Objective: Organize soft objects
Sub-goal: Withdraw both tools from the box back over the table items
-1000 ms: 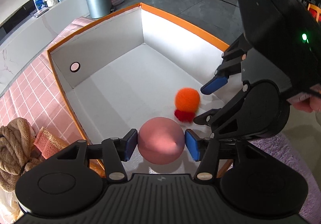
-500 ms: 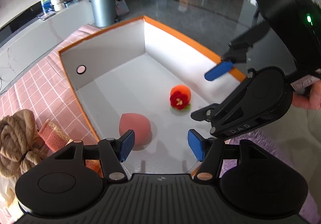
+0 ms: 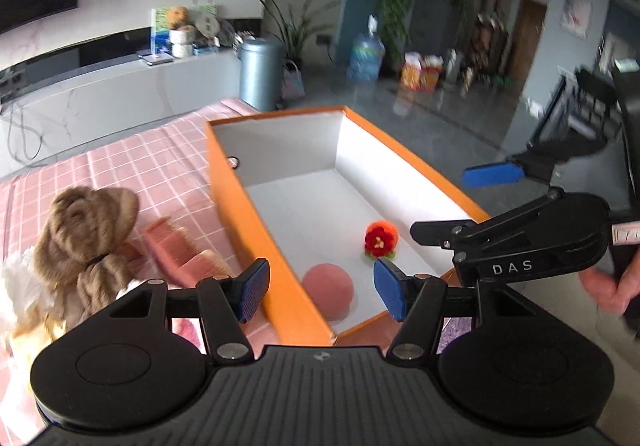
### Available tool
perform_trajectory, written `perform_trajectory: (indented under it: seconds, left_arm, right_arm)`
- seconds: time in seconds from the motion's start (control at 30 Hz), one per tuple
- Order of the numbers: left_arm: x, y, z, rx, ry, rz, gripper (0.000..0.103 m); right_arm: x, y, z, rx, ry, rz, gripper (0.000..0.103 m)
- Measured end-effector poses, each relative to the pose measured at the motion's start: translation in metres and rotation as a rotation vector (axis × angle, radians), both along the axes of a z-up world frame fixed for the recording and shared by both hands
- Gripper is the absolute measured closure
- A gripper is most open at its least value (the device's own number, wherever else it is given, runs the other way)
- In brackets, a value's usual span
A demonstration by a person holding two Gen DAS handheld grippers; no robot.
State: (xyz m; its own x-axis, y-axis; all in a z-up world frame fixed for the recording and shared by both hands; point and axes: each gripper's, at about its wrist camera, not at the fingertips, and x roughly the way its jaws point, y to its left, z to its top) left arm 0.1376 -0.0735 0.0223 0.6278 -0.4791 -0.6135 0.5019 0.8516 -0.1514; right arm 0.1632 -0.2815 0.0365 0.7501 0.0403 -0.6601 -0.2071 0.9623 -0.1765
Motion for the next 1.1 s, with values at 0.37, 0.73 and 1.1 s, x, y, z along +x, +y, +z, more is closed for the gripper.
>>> perform_trajectory:
  seconds: [0.37,0.73,1.1]
  left_arm:
    - [-0.035,0.069,-0.008,-0.104,-0.065,0.229,0.033]
    - [-0.071,0.139,-0.034,-0.114,-0.087,0.466,0.036]
    - [-0.073,0.187,-0.054,-0.051,-0.046,0.61,0.038]
  right_arm:
    - [-0.051,0.072,-0.003,0.106,-0.259,-0.037,0.022]
    - [-0.067,0.141,-0.025,0.132,-0.296,0.105,0.022]
    - [-0.055,0.182,-0.051,0.141,-0.211,0.222,0.023]
